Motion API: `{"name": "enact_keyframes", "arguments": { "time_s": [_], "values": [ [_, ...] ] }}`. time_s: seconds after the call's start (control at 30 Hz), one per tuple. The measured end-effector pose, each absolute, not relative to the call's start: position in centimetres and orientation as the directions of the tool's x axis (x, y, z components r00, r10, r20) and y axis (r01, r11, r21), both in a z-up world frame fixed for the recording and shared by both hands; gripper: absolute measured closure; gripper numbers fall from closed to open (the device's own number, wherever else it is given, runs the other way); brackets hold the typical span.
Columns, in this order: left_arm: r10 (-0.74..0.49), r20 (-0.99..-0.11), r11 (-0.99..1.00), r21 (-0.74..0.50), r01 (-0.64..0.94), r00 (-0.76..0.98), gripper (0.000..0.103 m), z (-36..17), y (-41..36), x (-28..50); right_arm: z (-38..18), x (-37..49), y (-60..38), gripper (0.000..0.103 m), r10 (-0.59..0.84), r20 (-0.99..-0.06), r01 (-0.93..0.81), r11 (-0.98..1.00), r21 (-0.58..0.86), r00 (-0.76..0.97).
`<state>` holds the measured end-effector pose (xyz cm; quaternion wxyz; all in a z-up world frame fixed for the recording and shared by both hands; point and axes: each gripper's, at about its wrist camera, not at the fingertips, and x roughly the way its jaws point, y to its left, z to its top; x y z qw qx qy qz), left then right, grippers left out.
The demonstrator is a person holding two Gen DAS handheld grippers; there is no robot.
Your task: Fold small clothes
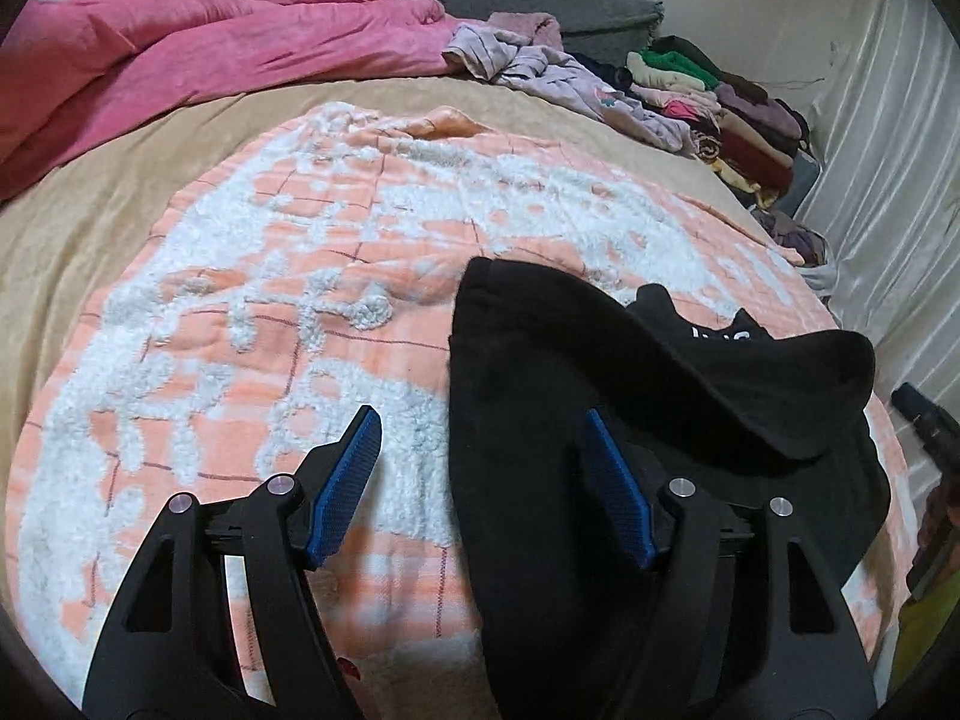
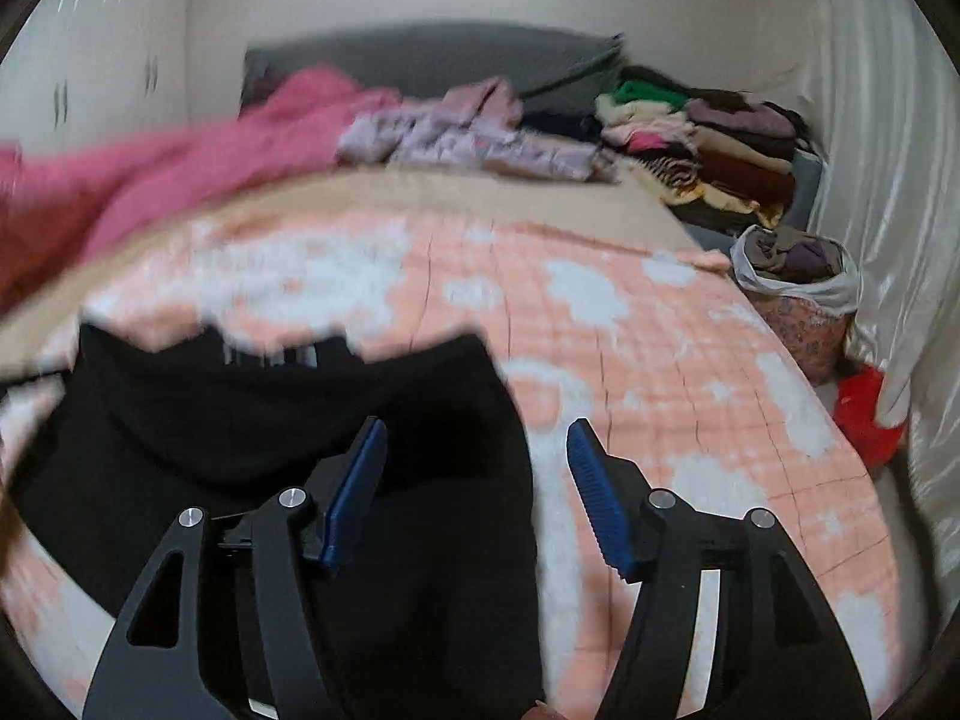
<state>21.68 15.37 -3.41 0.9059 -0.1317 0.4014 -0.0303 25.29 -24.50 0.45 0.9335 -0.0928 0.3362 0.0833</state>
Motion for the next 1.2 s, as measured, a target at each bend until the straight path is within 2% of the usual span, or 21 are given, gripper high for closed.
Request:
{"name": "enact_keyframes", "arguments": {
  "time_s": [0.1,0.27,0.5,0.57,0.63,0.67,0.7,0.77,0.8,0.87,0.97,1.13,1.2],
  "values": [
    [-0.162,-0.723,0.966,-0.254,-0.041,0.671,0.041,-3.6,15.1,21.6,-1.8,26.9,-23.1,0.039,0.031,-0.703,-0.233,0.953,-0.193,0.71],
    [-0.174,-0.721,0.969,-0.247,-0.014,0.671,0.041,-3.7,14.7,21.7,-3.0,30.5,-22.5,0.039,0.06,-0.727,-0.229,0.964,-0.135,0.683],
    [-0.185,-0.722,0.965,-0.261,-0.015,0.666,0.041,-4.3,14.6,22.1,-3.5,35.3,-25.8,0.04,0.144,-0.748,-0.063,0.989,0.136,0.648],
    [-0.19,-0.721,0.963,-0.27,-0.018,0.666,0.041,-4.4,14.6,22.1,-3.9,35.6,-26.4,0.05,0.171,-0.754,-0.048,0.982,0.182,0.634],
    [-0.198,-0.717,0.96,-0.279,-0.015,0.668,0.042,-4.5,14.5,22.1,-4.3,35.6,-26.7,0.053,0.206,-0.754,-0.054,0.974,0.222,0.624],
    [-0.197,-0.715,0.961,-0.278,-0.014,0.67,0.042,-4.4,14.4,22.1,-4.5,35.4,-26.9,0.058,0.219,-0.751,-0.058,0.97,0.236,0.623],
    [-0.197,-0.713,0.961,-0.277,-0.011,0.672,0.044,-4.4,14.3,22.1,-4.6,35.2,-26.9,0.062,0.241,-0.744,-0.07,0.965,0.254,0.624],
    [-0.194,-0.709,0.964,-0.268,-0.004,0.678,0.068,-4.4,14.0,22.0,-4.5,34.7,-27.0,0.078,0.27,-0.73,-0.091,0.957,0.276,0.628],
    [-0.185,-0.707,0.966,-0.257,-0.004,0.682,0.074,-4.3,13.9,22.0,-4.4,34.4,-27.0,0.081,0.288,-0.716,-0.107,0.952,0.288,0.636],
    [-0.167,-0.699,0.972,-0.235,-0.002,0.695,0.098,-4.0,13.8,21.8,-3.8,33.9,-27.2,0.089,0.3,-0.694,-0.122,0.948,0.294,0.655],
    [-0.18,-0.675,0.97,-0.244,0.014,0.715,0.099,-3.2,14.1,21.6,-2.9,33.2,-27.7,0.095,0.306,-0.664,-0.125,0.944,0.305,0.682],
    [-0.17,-0.608,0.973,-0.227,0.035,0.775,0.1,-1.2,14.2,20.9,-0.9,32.6,-28.6,0.095,0.291,-0.613,-0.118,0.944,0.307,0.735],
    [-0.155,-0.608,0.976,-0.218,0.023,0.778,0.1,-1.1,14.1,21.0,-1.1,33.0,-29.0,0.095,0.276,-0.617,-0.099,0.947,0.305,0.737]
  ]
}}
